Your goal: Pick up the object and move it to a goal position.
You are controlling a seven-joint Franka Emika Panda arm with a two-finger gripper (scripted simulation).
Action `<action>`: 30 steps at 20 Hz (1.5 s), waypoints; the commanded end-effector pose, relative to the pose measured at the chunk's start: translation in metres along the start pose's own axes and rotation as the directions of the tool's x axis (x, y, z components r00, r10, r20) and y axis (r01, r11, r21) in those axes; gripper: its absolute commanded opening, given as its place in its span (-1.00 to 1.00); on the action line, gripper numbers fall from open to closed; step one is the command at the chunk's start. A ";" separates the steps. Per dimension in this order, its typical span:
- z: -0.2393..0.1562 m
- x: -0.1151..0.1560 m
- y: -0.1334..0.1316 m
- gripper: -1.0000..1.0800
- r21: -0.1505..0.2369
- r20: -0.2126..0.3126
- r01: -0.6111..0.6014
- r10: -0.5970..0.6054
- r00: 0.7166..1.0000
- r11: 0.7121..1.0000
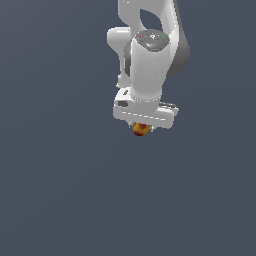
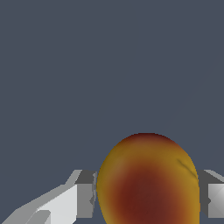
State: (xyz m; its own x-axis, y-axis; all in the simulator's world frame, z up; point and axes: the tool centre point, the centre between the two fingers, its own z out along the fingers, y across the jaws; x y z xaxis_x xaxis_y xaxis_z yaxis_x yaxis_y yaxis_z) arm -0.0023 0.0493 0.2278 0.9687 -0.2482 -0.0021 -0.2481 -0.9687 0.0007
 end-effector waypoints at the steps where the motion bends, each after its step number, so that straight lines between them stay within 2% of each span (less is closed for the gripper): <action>1: -0.025 -0.015 -0.006 -1.00 0.000 -0.002 0.000 0.000 1.000 1.000; 19: -0.207 -0.119 -0.054 -1.00 -0.002 -0.003 0.000 0.000 1.000 1.000; 24: -0.242 -0.138 -0.064 -1.00 -0.001 -0.003 0.000 0.000 1.000 1.000; 30: -0.266 -0.150 -0.072 -1.00 0.000 -0.002 0.000 0.000 1.000 1.000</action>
State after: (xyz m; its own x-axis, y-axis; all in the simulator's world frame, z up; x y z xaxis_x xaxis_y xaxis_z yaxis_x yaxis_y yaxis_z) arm -0.1275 0.1538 0.4890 0.9689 -0.2474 0.0006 -0.2474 -0.9689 0.0010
